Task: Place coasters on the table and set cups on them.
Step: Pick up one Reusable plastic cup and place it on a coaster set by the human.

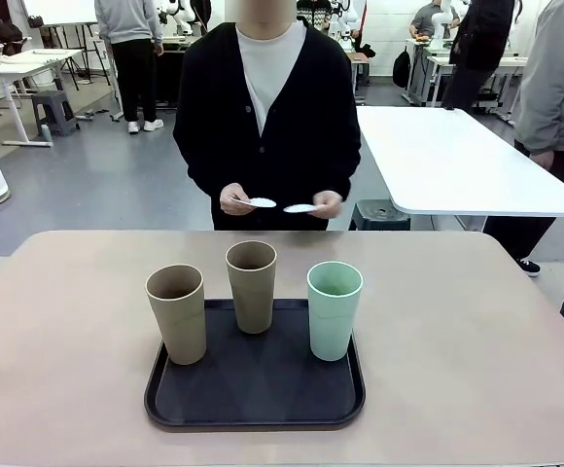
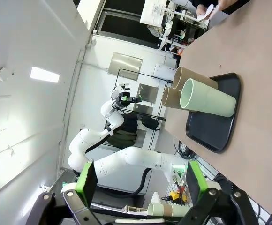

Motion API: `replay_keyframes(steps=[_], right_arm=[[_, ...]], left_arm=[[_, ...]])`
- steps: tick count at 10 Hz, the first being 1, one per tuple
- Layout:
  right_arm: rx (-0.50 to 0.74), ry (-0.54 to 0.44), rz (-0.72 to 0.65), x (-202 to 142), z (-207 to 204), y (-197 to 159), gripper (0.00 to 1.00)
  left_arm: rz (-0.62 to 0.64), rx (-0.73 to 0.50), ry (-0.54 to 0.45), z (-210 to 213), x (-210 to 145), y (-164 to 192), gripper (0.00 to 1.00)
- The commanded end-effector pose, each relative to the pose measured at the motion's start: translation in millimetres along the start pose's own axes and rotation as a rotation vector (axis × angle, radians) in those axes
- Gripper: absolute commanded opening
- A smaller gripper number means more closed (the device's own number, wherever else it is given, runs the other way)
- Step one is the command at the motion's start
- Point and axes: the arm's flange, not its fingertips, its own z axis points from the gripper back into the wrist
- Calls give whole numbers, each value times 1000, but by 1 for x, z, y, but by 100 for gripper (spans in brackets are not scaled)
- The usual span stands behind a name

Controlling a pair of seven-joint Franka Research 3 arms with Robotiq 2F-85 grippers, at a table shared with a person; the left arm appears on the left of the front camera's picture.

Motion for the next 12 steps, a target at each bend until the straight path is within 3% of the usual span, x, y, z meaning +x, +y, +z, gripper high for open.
replay_keyframes(steps=[1, 11, 12], right_arm=[[5, -13, 3, 1, 1, 0, 100], [-2, -7, 0, -1, 2, 0, 100], [-151, 70, 103, 12, -1, 16, 100]], left_arm=[[0, -10, -9, 0, 1, -1, 100], [0, -10, -9, 0, 1, -1, 100], [0, -10, -9, 0, 1, -1, 100]])
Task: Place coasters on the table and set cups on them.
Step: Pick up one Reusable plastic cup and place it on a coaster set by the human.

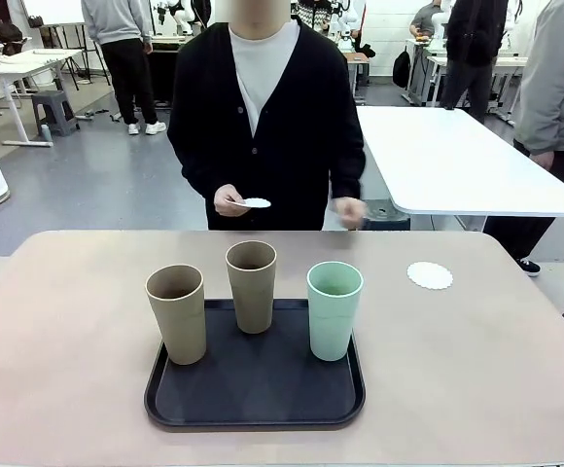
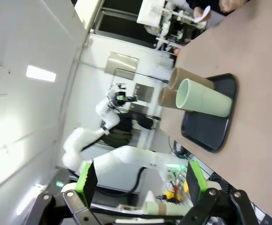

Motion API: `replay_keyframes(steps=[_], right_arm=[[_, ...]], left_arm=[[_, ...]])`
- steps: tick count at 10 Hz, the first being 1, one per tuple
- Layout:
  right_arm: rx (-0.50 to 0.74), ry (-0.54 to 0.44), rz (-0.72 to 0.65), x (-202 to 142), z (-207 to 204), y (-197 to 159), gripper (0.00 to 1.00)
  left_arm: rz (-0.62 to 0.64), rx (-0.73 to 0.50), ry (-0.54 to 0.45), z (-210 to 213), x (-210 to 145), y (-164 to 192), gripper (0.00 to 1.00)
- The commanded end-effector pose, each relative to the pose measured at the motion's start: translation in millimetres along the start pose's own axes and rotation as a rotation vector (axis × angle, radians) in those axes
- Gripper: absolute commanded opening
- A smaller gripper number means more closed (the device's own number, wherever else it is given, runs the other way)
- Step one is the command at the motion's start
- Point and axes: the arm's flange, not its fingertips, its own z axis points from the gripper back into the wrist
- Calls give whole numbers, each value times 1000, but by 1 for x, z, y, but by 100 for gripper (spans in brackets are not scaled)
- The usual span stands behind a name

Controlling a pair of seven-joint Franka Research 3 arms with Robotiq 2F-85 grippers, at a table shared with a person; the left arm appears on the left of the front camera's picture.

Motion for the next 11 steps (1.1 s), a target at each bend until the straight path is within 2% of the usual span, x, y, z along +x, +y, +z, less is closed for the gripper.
replay_keyframes(steps=[1, 2, 3, 4, 6, 7, 9, 11], right_arm=[[-274, 148, 171, 33, -20, 37, 100], [-464, 217, 275, 63, -56, 69, 100], [-569, 307, 356, 92, -95, 88, 100], [-679, 387, 506, 112, -138, 100, 100], [-779, 576, 952, 99, -231, 109, 100], [-806, 611, 1077, 89, -257, 103, 100], [-876, 850, 1080, 67, -280, 92, 100], [-888, 911, 1077, 50, -283, 84, 100]], left_arm=[[0, -10, -9, 0, 1, -1, 100], [0, -10, -9, 0, 1, -1, 100], [0, -10, -9, 0, 1, -1, 100], [0, -10, -9, 0, 1, -1, 100], [0, -10, -9, 0, 1, -1, 100], [0, -10, -9, 0, 1, -1, 100], [0, -10, -9, 0, 1, -1, 100], [0, -10, -9, 0, 1, -1, 100]])
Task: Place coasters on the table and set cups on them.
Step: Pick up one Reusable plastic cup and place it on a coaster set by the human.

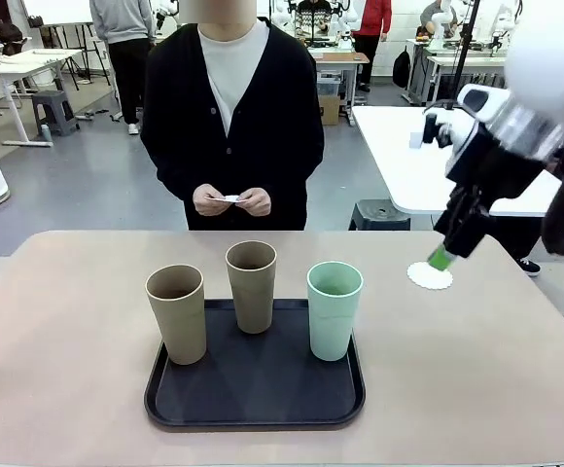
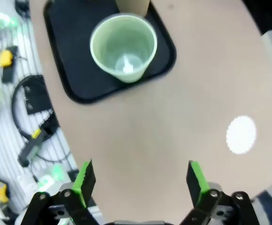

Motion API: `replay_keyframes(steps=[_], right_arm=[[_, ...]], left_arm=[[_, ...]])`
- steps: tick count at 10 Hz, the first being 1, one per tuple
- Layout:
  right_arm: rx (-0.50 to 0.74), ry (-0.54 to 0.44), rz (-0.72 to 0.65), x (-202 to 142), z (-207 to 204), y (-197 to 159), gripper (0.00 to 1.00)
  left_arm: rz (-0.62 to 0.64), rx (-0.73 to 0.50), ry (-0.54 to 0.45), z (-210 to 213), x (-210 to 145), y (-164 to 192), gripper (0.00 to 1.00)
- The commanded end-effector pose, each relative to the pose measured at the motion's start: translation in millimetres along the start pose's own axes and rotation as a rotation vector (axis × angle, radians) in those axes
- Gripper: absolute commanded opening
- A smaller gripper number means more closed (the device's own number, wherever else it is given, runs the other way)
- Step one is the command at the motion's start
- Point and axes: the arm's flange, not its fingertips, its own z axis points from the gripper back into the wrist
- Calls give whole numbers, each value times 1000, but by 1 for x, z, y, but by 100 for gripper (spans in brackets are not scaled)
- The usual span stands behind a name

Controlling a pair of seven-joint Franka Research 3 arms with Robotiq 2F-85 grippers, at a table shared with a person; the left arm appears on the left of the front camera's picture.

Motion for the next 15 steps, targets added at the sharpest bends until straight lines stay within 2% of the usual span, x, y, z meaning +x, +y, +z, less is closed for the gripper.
replay_keyframes(steps=[1, 2, 5, 6, 8, 9, 10, 12, 13, 15], right_arm=[[55, -105, -86, -19, -2, 2, 100], [0, 0, 0, 0, 0, 0, 100], [23, -19, 1, -9, -2, 1, 100], [142, -223, 142, -22, -3, -3, 100], [325, -471, 221, -61, -31, -27, 100], [348, -577, 250, -84, -45, -38, 100], [306, -650, 254, -108, -62, -50, 100], [263, -756, 264, -123, -85, -58, 100], [249, -776, 236, -125, -99, -64, 100], [249, -739, 157, -117, -131, -71, 100]], left_arm=[[-1, -8, -8, -1, 1, -1, 100], [-1, -8, -8, -1, 1, -1, 100], [-1, -8, -8, -1, 1, -1, 100], [-1, -8, -8, -1, 1, -1, 100], [-1, -8, -8, -1, 1, -1, 100], [-1, -8, -8, -1, 1, -1, 100], [-1, -8, -8, -1, 1, -1, 100], [-1, -8, -8, -1, 1, -1, 100], [-1, -8, -8, -1, 1, -1, 100], [-1, -8, -8, -1, 1, -1, 100]])
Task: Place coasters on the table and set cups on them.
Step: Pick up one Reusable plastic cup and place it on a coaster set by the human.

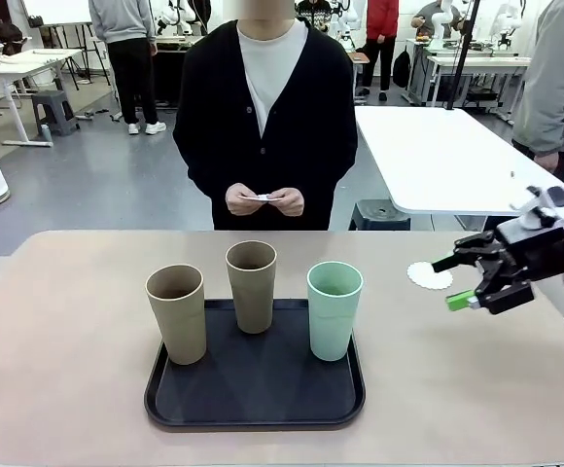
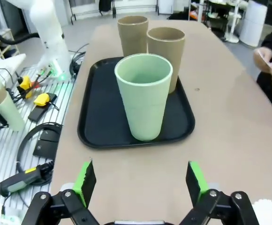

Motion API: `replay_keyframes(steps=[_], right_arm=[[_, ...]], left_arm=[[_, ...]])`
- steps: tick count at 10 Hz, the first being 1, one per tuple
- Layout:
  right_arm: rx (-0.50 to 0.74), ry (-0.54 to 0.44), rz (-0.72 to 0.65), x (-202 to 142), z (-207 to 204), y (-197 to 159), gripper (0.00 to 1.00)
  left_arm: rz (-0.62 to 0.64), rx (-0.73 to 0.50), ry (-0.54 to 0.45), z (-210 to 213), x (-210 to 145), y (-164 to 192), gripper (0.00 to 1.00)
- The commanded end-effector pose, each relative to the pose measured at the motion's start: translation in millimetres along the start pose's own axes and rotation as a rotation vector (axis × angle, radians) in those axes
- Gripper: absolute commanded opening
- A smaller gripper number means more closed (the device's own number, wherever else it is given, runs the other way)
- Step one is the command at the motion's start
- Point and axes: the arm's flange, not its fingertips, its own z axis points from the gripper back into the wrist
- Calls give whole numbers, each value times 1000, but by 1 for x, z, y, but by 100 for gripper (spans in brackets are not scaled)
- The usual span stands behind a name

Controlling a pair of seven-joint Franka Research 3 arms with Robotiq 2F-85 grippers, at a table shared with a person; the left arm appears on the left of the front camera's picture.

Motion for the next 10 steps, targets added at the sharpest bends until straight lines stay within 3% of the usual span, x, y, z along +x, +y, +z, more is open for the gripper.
replay_keyframes(steps=[1, 5, 6, 7, 10], right_arm=[[-6, 61, -44, -5, -28, -20, 100], [-29, 80, -108, -12, -39, -27, 100], [-53, 138, -190, -7, -38, -24, 100], [15, 89, -72, -15, -42, -25, 100], [15, 89, -72, -15, -42, -25, 100]], left_arm=[[-1, -8, -8, -1, 1, -1, 100], [-1, -8, -8, -1, 1, -1, 100], [-1, -8, -8, -1, 1, -1, 100], [-1, -8, -8, -1, 1, -1, 100], [-1, -8, -8, -1, 1, -1, 100]])
